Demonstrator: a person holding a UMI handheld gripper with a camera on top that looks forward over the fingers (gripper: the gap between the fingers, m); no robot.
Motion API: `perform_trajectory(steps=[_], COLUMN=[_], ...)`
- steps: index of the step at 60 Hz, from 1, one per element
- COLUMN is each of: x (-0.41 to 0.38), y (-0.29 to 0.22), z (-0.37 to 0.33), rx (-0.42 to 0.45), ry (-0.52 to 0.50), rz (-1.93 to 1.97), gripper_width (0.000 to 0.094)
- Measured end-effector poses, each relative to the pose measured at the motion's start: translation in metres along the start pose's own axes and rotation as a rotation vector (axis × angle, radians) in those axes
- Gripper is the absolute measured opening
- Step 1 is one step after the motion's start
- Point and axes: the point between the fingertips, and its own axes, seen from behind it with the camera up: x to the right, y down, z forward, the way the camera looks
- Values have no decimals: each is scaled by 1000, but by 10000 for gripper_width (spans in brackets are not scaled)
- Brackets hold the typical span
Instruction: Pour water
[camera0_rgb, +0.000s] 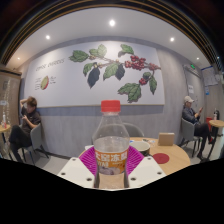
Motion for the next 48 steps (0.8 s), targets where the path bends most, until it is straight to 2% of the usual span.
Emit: perform_trajectory(steps=[9,17,23,36,42,48], x=[-7,-23,-28,-41,-37,-40], y=[-9,-6,-10,-21,-42,-44], z=[17,58,77,100,109,93], rx=[7,-10,-66,-37,-10,-24], ry=[-41,-115,-170,-194,-223,-284], rz=[198,649,1038,1673,1856,1975], gripper_width=[326,325,328,376,406,410])
